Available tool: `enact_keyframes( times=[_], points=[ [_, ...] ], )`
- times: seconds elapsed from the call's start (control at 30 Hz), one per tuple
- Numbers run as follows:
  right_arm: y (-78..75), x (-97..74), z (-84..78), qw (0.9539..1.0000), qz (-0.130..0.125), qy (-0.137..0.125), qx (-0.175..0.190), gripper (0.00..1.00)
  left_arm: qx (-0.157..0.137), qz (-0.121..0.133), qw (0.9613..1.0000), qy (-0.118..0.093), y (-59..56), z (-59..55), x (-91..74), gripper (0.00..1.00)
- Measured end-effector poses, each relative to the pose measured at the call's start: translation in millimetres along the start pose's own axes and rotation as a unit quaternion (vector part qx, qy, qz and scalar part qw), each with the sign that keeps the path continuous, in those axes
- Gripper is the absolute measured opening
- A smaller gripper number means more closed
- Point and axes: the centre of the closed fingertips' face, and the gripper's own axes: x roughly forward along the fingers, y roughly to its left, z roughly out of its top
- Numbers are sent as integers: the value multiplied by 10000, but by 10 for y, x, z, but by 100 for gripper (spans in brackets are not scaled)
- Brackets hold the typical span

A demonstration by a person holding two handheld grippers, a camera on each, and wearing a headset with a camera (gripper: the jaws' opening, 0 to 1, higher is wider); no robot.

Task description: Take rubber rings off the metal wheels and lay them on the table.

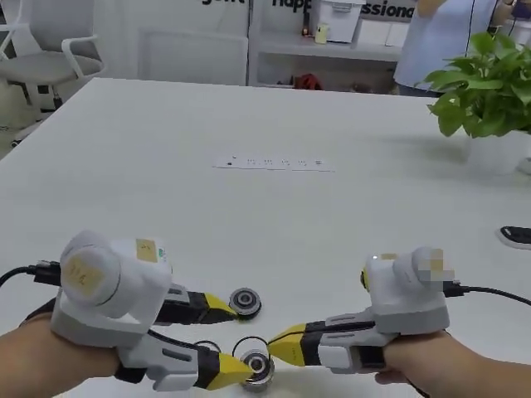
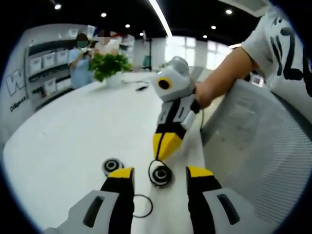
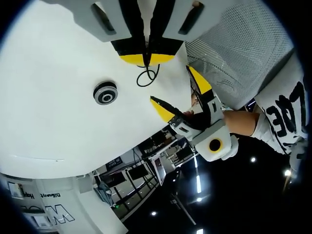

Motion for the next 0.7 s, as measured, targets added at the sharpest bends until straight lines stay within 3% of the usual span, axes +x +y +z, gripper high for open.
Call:
enact_keyframes(
  times=[0.33,0.7],
  points=[
    [61,1,86,9999,99,-40,-47,0,18,-4,10000,-32,-47,-20,-108,53],
    [127,65,210,9997,187,-36,-123,0,-56,160,9998,-64,12,-87,-251,62]
  ],
)
